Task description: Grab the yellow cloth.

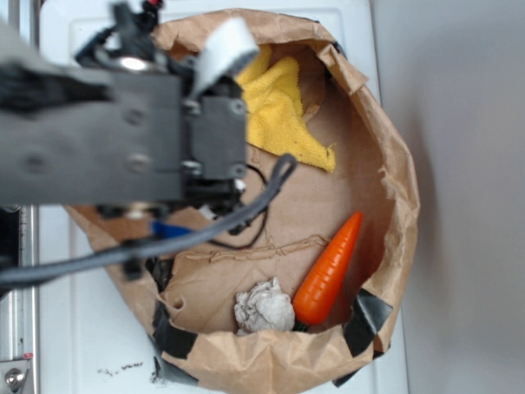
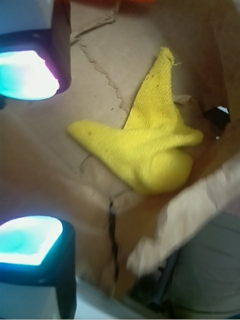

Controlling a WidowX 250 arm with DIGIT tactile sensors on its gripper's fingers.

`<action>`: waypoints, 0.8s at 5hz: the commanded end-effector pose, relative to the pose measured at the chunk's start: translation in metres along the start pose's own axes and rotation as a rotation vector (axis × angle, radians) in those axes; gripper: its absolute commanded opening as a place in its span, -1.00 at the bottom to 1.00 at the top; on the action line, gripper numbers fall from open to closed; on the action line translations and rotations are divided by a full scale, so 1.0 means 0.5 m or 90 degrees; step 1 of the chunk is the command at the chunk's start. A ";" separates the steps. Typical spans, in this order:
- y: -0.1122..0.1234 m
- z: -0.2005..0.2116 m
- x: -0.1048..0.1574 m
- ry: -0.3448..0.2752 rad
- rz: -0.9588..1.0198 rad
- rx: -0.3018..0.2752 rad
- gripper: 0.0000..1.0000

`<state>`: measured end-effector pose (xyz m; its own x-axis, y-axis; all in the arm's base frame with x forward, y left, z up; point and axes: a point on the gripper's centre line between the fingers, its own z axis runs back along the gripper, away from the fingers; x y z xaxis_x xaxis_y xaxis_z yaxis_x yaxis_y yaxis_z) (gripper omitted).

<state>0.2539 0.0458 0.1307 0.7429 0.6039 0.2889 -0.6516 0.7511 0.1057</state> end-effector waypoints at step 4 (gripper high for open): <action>0.039 -0.088 0.147 -0.087 -0.008 -0.028 1.00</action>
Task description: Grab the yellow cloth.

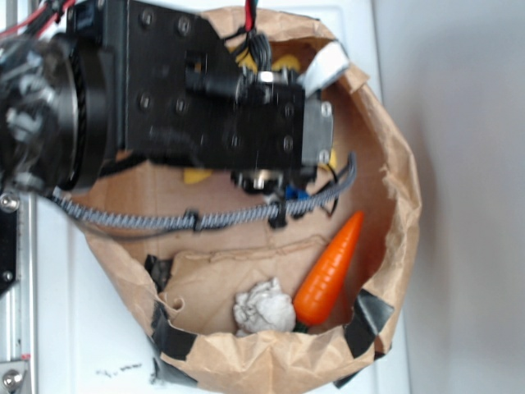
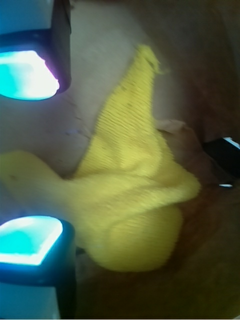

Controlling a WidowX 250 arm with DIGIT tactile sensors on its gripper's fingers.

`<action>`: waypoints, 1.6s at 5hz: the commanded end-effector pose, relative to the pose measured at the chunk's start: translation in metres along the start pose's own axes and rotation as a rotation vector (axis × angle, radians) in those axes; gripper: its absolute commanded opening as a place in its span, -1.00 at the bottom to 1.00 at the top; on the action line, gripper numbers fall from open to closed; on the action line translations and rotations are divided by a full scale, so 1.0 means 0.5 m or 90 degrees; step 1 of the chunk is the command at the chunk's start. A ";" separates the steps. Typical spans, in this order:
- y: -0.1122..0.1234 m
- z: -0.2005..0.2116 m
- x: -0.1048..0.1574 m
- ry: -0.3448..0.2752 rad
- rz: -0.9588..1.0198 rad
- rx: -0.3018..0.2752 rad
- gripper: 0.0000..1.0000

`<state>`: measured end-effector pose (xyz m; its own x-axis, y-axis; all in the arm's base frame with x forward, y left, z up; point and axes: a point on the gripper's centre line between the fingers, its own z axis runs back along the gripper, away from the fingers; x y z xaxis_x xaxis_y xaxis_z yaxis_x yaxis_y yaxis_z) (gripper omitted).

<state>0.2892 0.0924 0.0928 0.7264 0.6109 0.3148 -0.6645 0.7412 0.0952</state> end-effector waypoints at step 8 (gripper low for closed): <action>0.082 -0.049 0.013 -0.083 -0.059 -0.025 1.00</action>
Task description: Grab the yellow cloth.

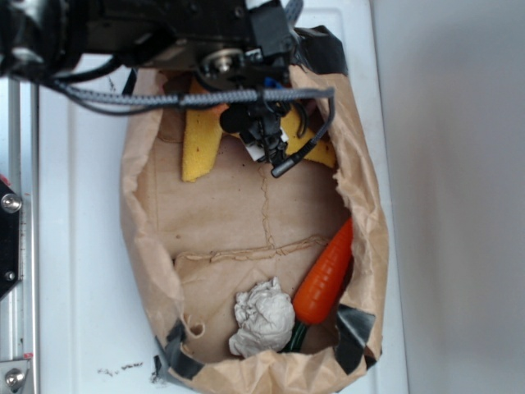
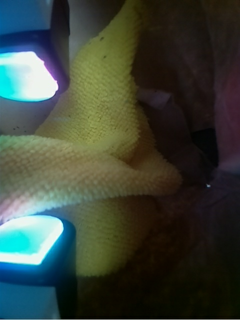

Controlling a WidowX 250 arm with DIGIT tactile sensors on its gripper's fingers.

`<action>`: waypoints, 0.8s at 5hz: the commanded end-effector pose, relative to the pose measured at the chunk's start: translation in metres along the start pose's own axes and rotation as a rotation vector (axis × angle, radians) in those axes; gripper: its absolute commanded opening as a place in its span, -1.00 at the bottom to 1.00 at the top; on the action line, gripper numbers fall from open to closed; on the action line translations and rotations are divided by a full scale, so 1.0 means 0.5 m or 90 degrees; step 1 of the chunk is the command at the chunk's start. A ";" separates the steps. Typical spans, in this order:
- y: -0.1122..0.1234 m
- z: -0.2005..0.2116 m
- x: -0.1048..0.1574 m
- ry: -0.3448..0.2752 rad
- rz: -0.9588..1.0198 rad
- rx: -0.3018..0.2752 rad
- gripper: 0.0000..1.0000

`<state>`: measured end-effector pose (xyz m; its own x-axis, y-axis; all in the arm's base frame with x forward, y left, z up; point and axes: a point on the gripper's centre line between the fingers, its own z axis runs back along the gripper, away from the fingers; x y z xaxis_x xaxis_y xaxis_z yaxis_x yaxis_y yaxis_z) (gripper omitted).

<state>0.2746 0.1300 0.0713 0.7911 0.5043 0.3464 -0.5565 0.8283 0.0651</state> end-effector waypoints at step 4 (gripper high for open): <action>-0.009 0.093 -0.045 -0.068 0.004 0.049 -1.00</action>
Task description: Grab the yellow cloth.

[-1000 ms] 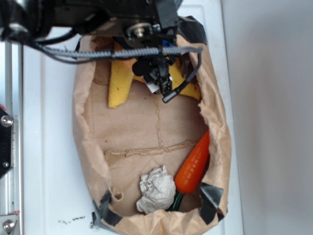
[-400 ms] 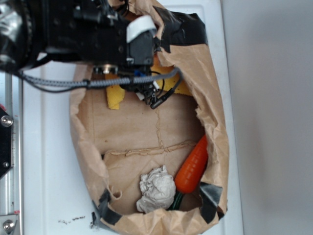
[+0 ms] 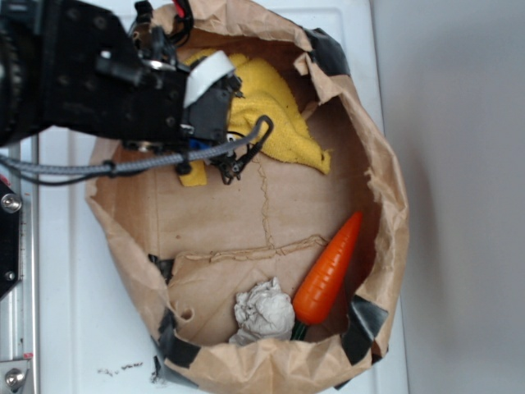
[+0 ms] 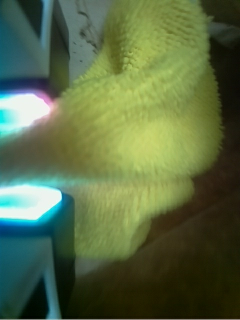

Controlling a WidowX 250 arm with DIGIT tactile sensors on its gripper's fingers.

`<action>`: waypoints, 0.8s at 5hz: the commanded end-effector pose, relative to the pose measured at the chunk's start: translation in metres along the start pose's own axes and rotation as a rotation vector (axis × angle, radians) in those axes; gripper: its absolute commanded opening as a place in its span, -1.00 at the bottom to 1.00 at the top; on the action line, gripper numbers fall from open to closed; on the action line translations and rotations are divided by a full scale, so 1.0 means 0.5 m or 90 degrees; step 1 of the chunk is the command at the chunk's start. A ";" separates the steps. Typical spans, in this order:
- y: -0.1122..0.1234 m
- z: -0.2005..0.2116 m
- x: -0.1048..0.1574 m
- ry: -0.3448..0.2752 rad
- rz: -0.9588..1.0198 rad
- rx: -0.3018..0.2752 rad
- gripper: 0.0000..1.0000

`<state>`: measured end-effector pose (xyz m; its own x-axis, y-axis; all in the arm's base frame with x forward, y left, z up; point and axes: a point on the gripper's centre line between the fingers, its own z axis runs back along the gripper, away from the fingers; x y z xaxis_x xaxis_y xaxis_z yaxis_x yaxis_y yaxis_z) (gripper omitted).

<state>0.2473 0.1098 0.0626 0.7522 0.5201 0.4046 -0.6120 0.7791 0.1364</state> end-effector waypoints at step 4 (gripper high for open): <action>-0.132 0.219 0.099 0.025 -0.066 -0.096 -1.00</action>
<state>0.2924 0.0436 0.1486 0.8339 0.4591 0.3064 -0.4990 0.8643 0.0633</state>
